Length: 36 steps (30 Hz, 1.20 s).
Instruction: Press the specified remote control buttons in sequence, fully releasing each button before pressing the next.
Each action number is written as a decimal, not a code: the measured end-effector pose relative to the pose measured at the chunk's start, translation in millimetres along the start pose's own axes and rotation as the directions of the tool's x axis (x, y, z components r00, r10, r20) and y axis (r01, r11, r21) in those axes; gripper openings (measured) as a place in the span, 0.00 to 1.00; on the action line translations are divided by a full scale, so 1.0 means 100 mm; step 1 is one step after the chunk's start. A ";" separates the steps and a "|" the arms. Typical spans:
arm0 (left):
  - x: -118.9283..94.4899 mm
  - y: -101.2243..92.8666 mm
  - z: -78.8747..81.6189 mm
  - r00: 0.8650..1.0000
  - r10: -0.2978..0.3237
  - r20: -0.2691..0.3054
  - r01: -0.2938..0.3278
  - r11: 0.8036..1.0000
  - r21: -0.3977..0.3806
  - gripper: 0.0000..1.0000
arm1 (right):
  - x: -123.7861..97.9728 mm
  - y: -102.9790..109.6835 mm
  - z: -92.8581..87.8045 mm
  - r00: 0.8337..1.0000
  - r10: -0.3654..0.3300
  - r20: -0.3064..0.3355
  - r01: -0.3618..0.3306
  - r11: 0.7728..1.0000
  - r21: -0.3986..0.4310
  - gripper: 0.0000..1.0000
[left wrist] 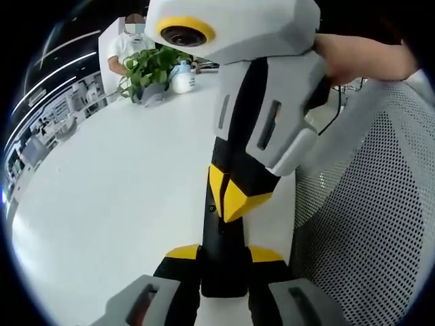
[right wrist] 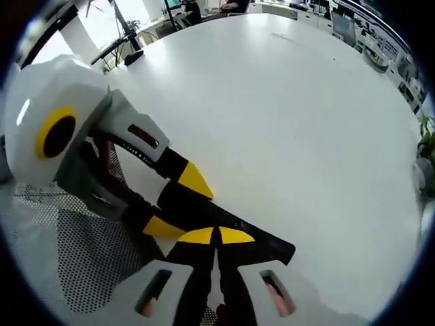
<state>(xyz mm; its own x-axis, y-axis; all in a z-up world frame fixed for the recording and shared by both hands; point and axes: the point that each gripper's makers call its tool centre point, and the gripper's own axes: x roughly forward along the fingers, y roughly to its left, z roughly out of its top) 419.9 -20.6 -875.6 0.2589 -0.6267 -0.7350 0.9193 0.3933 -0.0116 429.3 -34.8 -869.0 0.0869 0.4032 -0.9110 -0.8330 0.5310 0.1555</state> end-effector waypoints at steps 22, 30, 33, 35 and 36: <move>0.00 0.00 0.00 1.000 0.002 0.005 -0.002 1.000 -0.002 0.25 | -0.02 -0.02 0.00 1.000 0.018 0.000 -0.018 0.993 0.115 0.00; 0.00 0.00 0.00 1.000 0.003 0.000 -0.003 1.000 -0.003 0.25 | -0.02 -0.01 0.00 0.999 -0.033 -0.018 0.033 0.999 0.007 0.00; 0.00 0.00 0.00 1.000 0.003 0.000 -0.003 1.000 -0.004 0.25 | 0.00 -0.03 0.02 0.996 -0.076 -0.046 0.073 0.996 -0.060 0.00; 0.00 0.00 0.00 1.000 0.003 0.000 -0.003 1.000 -0.005 0.25 | 0.01 -0.01 0.03 0.994 -0.090 -0.061 0.084 0.992 -0.095 0.00; 0.00 0.00 0.00 1.000 0.004 0.000 -0.004 1.000 -0.006 0.25 | 0.01 -0.01 0.03 0.994 -0.087 -0.059 0.082 0.993 -0.083 0.00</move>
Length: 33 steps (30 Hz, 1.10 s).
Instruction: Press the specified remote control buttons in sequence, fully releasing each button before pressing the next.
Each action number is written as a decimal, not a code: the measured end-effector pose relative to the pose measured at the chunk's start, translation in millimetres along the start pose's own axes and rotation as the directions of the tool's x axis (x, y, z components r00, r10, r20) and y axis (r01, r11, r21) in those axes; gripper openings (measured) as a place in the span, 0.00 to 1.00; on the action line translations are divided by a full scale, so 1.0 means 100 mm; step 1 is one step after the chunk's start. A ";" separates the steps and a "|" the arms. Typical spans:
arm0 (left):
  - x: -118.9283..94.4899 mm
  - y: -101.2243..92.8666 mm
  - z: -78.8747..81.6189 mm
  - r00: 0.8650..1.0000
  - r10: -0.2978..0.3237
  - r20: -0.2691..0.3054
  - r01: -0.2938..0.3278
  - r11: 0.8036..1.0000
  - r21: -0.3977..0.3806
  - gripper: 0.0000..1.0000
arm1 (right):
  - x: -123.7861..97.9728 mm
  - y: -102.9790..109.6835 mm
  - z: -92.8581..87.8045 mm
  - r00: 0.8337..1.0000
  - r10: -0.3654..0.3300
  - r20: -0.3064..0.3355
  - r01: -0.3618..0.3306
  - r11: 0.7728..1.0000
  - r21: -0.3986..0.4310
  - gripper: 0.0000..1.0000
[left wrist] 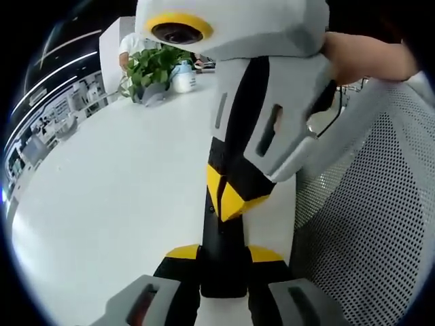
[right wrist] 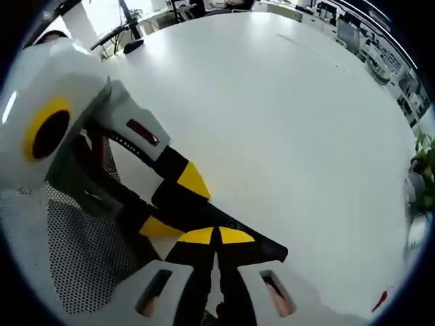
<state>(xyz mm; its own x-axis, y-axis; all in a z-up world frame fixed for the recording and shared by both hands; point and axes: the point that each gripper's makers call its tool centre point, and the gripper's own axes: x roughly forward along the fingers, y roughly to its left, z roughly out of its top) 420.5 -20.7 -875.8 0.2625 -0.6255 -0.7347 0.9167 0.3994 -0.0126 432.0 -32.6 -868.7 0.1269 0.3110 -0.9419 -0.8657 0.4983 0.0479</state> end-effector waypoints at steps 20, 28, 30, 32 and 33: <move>0.00 0.00 0.01 1.000 0.017 0.012 -0.017 1.000 -0.008 0.25 | -0.04 -0.07 -0.03 0.995 0.013 0.099 -0.032 0.981 0.189 0.00; 0.00 0.00 0.00 0.999 0.036 0.031 -0.035 0.999 -0.032 0.25 | -0.06 -0.01 -0.02 0.993 0.009 0.114 -0.030 0.983 0.182 0.00; 0.00 -0.01 0.00 0.999 0.041 0.033 -0.039 0.999 -0.034 0.25 | -0.07 0.01 -0.03 0.993 0.006 0.116 -0.027 0.984 0.176 0.00; 0.00 -0.01 0.00 0.998 0.045 0.035 -0.044 0.998 -0.037 0.25 | -0.08 0.02 -0.05 0.993 0.008 0.119 -0.030 0.983 0.183 0.00; 0.00 -0.02 0.00 0.998 0.049 0.036 -0.047 0.998 -0.040 0.25 | -0.08 0.02 -0.05 0.993 0.010 0.119 -0.032 0.982 0.187 0.00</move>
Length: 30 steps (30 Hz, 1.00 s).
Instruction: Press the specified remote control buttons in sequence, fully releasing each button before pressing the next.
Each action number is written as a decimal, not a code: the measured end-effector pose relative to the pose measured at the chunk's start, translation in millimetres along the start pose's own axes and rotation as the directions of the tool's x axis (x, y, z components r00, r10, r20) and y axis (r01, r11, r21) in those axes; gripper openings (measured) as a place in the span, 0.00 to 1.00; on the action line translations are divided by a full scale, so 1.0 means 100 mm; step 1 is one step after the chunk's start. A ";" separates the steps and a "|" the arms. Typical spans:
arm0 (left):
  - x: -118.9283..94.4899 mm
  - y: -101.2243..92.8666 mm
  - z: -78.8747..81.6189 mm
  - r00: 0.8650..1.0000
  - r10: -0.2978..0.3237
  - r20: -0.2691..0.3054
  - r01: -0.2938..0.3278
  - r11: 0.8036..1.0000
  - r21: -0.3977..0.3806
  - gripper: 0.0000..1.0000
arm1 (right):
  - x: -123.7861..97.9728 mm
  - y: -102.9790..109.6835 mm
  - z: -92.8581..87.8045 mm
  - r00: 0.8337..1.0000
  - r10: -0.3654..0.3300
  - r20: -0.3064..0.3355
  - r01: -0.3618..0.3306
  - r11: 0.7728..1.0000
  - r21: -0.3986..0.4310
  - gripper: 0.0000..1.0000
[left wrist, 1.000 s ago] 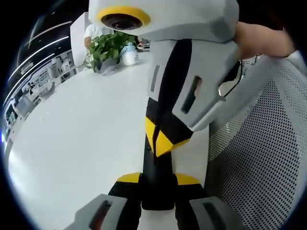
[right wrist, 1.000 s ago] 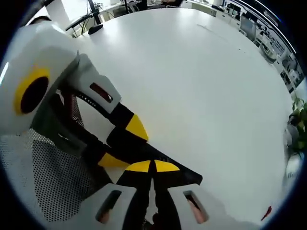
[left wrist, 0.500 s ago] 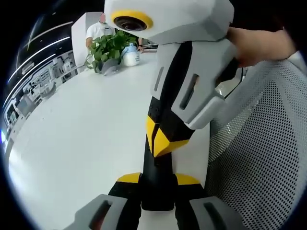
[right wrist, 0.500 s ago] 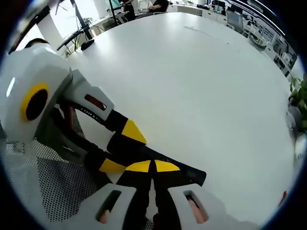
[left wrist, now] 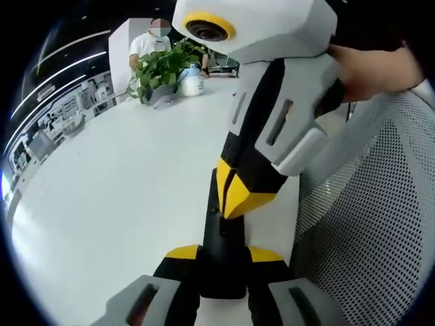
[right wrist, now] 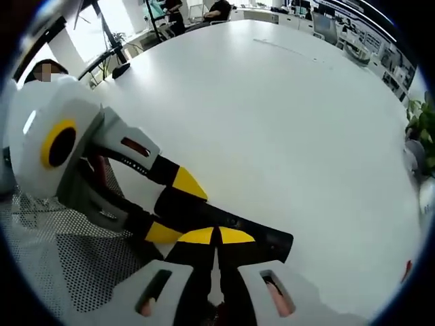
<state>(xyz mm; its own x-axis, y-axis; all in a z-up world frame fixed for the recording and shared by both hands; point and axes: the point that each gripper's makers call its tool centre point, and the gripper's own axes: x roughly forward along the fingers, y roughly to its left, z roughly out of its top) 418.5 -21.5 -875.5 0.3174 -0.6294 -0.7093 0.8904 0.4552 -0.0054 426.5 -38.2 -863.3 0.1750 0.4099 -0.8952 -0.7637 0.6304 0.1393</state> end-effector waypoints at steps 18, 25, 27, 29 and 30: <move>0.00 -0.05 0.01 0.999 0.035 0.008 -0.034 0.999 -0.022 0.25 | -0.09 0.08 -0.12 1.000 0.000 0.028 0.000 1.000 0.003 0.00; 0.00 -0.07 0.01 1.000 0.010 -0.005 -0.010 1.000 -0.009 0.25 | -0.02 0.06 -0.06 1.000 -0.003 0.020 0.003 0.999 -0.033 0.00; 0.01 -0.09 0.01 1.000 0.002 -0.004 -0.002 1.000 0.002 0.25 | 0.00 0.06 -0.08 1.000 0.002 0.013 -0.001 0.999 -0.040 0.00; 0.01 -0.11 0.02 1.000 -0.009 -0.006 0.009 1.000 0.004 0.25 | 0.01 0.07 -0.07 1.000 0.007 0.006 -0.007 0.999 -0.044 0.00; 0.02 -0.12 0.02 1.000 -0.015 -0.006 0.015 1.000 0.012 0.25 | 0.01 0.07 -0.07 1.000 0.009 0.007 -0.008 0.999 -0.046 0.00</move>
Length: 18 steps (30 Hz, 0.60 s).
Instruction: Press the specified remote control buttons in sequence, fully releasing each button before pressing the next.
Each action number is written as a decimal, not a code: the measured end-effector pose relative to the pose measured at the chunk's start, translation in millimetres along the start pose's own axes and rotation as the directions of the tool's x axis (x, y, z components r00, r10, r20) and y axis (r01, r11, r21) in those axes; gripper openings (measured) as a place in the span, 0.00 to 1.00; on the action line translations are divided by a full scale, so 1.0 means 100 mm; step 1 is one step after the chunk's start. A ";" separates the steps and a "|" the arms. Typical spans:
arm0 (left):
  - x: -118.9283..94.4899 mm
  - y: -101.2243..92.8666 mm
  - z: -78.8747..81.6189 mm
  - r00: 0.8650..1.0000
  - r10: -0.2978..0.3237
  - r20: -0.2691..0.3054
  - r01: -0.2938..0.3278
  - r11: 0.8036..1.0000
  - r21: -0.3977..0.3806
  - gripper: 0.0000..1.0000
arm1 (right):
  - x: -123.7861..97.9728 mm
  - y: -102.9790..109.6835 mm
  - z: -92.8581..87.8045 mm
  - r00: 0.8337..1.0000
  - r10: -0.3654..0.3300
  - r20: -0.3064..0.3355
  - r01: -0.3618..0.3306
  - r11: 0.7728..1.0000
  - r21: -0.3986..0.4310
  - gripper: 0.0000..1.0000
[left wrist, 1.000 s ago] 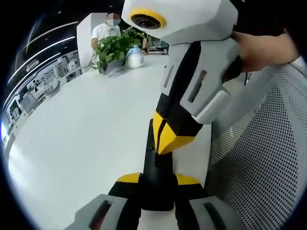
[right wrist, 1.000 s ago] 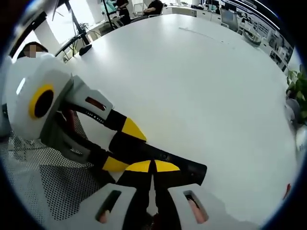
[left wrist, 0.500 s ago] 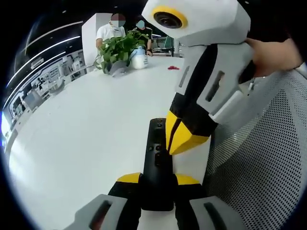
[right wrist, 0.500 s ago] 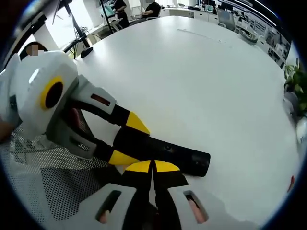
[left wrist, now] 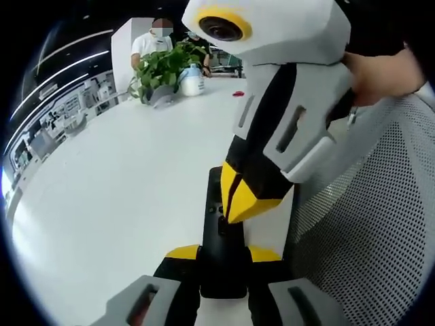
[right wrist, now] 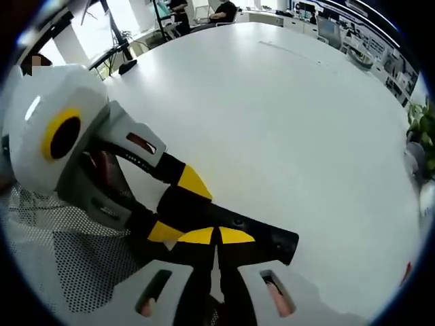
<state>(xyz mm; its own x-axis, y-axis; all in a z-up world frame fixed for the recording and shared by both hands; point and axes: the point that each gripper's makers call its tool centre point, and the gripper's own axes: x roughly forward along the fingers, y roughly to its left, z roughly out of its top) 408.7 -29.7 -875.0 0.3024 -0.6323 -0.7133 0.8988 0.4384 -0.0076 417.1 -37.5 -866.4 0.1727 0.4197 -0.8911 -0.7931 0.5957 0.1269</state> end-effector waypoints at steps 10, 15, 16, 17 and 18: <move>0.02 -0.03 0.02 1.000 -0.016 -0.011 0.016 1.000 0.017 0.25 | 0.00 0.00 0.00 0.999 0.035 -0.007 -0.035 0.999 0.015 0.00; 0.02 -0.03 0.03 1.000 -0.018 -0.008 0.018 1.000 0.018 0.25 | 0.01 0.06 -0.01 0.998 0.056 -0.016 -0.056 0.998 0.009 0.00; 0.02 -0.03 0.03 1.000 -0.018 -0.007 0.018 1.000 0.018 0.25 | 0.01 0.05 0.01 0.999 0.049 -0.009 -0.049 0.999 -0.003 0.00; 0.02 -0.04 0.03 1.000 -0.018 -0.008 0.018 1.000 0.018 0.25 | 0.01 0.06 0.00 0.999 0.047 -0.013 -0.047 0.999 -0.006 0.00; 0.03 -0.04 0.03 1.000 -0.018 -0.008 0.018 1.000 0.018 0.25 | 0.01 0.06 0.00 0.999 0.044 -0.014 -0.044 0.999 -0.013 0.00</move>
<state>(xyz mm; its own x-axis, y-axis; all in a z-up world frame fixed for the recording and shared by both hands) 407.3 -34.9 -874.6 0.2840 -0.6349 -0.7185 0.9097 0.4152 -0.0073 412.8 -33.5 -866.7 0.1296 0.4355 -0.8908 -0.8074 0.5678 0.1601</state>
